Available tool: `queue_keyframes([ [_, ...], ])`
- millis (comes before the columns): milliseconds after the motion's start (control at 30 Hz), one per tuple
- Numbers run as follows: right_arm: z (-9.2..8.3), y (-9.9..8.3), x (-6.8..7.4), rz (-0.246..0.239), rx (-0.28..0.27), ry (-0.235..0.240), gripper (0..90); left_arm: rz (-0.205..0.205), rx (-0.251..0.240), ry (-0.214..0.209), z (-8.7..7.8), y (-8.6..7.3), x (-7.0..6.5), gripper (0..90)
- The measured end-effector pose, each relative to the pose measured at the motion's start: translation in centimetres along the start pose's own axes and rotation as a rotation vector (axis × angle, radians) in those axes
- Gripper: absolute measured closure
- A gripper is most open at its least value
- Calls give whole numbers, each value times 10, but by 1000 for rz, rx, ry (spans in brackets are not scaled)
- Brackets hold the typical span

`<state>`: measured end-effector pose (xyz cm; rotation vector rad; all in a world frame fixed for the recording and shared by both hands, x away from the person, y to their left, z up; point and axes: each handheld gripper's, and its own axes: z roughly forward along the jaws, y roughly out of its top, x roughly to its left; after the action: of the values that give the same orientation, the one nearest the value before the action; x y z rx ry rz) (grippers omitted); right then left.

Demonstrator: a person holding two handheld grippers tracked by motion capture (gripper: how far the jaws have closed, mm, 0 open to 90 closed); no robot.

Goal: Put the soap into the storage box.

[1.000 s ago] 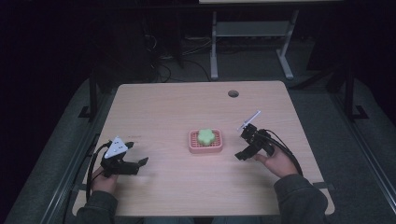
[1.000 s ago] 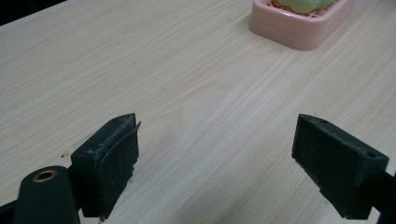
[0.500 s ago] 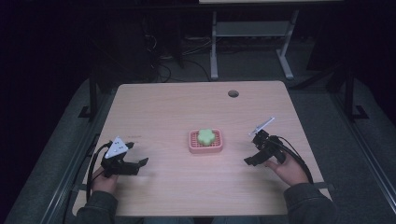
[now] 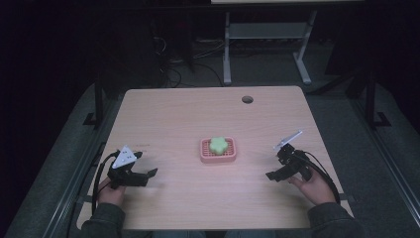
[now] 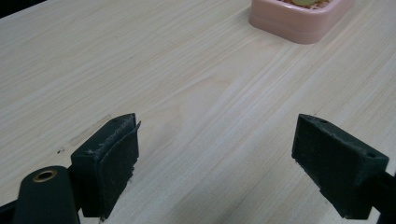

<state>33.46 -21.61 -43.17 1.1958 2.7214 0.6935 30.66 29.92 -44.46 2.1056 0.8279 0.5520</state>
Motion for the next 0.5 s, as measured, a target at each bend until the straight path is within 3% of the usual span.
queue_keyframes([
  [500,-8,-27,1,31,-33,-7,203,2,0,-1,1,0,-1,144],
])
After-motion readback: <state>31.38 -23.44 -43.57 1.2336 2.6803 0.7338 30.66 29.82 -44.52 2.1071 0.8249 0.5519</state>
